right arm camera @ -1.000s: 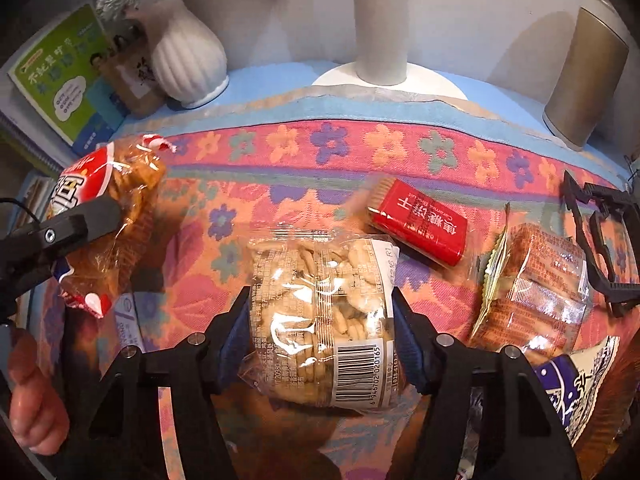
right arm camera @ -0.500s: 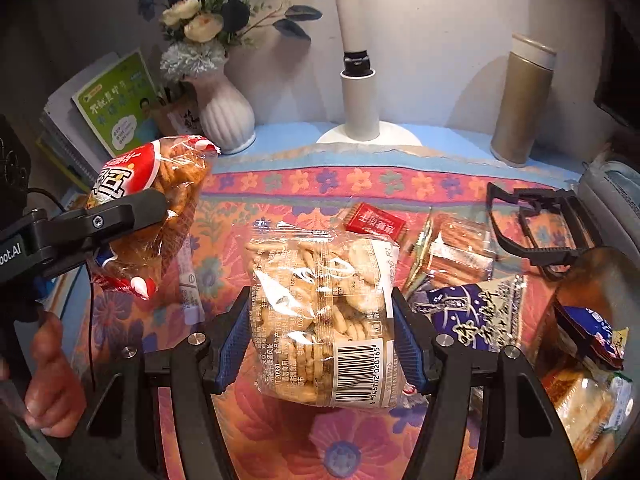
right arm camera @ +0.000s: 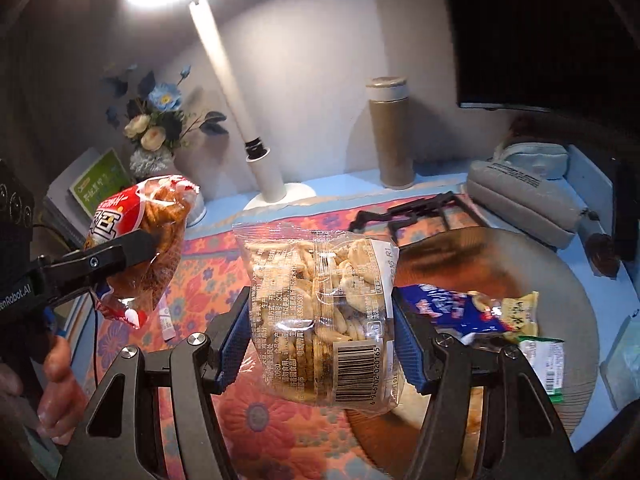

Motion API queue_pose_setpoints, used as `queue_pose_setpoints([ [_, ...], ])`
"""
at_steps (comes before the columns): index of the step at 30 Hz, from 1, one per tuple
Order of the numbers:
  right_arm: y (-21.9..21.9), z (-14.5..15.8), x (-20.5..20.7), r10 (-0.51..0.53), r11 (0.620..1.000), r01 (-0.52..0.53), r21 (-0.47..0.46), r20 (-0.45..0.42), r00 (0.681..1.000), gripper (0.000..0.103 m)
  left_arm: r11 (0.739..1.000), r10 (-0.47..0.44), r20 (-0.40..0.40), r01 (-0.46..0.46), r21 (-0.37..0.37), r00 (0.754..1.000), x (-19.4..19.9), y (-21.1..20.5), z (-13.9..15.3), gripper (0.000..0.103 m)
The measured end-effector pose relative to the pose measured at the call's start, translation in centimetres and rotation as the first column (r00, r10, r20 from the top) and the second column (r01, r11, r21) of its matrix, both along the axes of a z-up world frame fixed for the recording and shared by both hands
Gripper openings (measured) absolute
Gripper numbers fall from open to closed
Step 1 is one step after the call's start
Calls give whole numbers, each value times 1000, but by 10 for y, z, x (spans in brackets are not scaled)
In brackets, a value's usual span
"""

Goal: Organize snacks
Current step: 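Carry both bags onto the glass plate and release them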

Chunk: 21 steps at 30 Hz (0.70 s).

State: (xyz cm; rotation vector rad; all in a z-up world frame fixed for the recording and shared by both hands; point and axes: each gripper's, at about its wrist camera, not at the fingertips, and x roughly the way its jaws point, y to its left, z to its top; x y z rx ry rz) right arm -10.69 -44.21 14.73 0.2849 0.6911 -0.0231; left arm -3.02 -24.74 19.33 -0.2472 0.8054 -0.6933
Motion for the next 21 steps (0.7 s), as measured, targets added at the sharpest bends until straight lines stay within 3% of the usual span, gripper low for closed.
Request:
queue_pose_setpoints([
  [10, -109, 2, -53, -256, 967, 256, 11, 43, 966, 63, 990, -137, 10, 138, -29, 990, -7, -94, -6, 58],
  [21, -161, -20, -61, -313, 948, 313, 60, 0, 950, 63, 971, -240, -8, 240, 18, 971, -8, -170, -22, 58],
])
